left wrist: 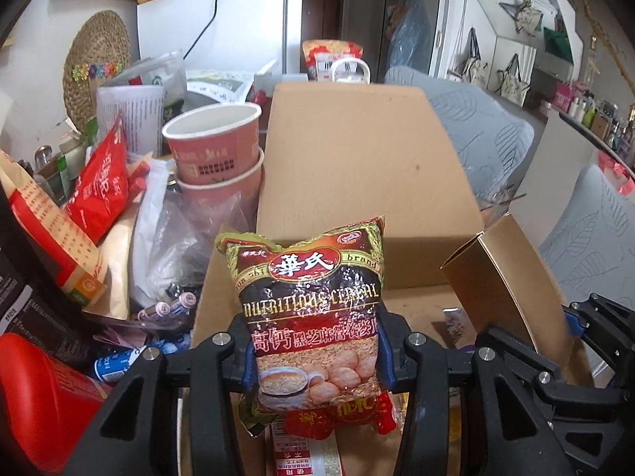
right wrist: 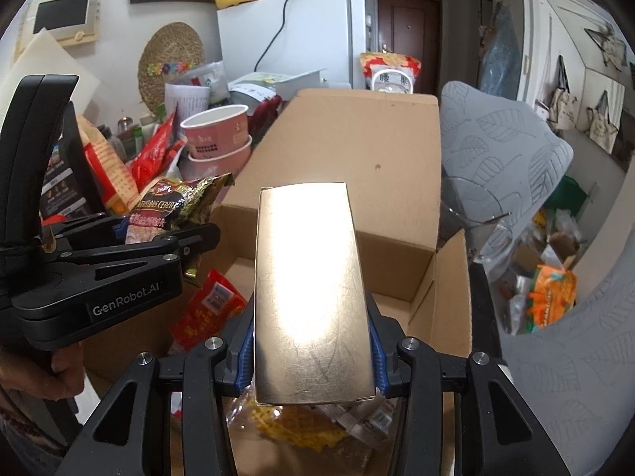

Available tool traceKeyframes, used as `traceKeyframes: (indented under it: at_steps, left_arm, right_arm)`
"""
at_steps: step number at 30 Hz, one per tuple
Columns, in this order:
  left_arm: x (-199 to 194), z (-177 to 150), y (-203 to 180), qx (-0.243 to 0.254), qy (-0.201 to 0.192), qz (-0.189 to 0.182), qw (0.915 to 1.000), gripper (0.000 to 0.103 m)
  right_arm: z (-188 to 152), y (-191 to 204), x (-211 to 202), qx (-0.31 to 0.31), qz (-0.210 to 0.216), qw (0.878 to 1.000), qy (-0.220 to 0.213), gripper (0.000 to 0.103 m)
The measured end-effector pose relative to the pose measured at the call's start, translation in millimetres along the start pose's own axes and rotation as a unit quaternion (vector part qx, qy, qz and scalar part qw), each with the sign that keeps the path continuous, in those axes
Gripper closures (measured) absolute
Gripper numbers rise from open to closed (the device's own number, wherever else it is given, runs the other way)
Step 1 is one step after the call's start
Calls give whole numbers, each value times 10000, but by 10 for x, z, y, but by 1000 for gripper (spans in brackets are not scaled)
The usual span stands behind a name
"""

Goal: Organize snacks
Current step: 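Lower both items into the box and open both tools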

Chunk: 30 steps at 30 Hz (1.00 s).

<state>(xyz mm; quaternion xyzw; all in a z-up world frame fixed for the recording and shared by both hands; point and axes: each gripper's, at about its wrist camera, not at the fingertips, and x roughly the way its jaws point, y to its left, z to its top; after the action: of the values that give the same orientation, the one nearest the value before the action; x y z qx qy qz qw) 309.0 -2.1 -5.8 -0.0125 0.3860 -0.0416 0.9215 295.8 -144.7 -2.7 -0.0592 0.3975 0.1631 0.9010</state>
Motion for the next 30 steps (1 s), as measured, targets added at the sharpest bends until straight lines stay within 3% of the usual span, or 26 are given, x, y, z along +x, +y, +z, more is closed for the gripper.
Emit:
traceKeyframes:
  at_steps: [15,30]
  left_arm:
    - [490,-181,-160,257,977,337,9943,58]
    - [529,-185,-263,378,1175,336,9918,47]
  right_arm:
    - [-107,74,401,-117,-309,9965,762,58]
    - [-141,71,400,-207,-503,9942,928,52]
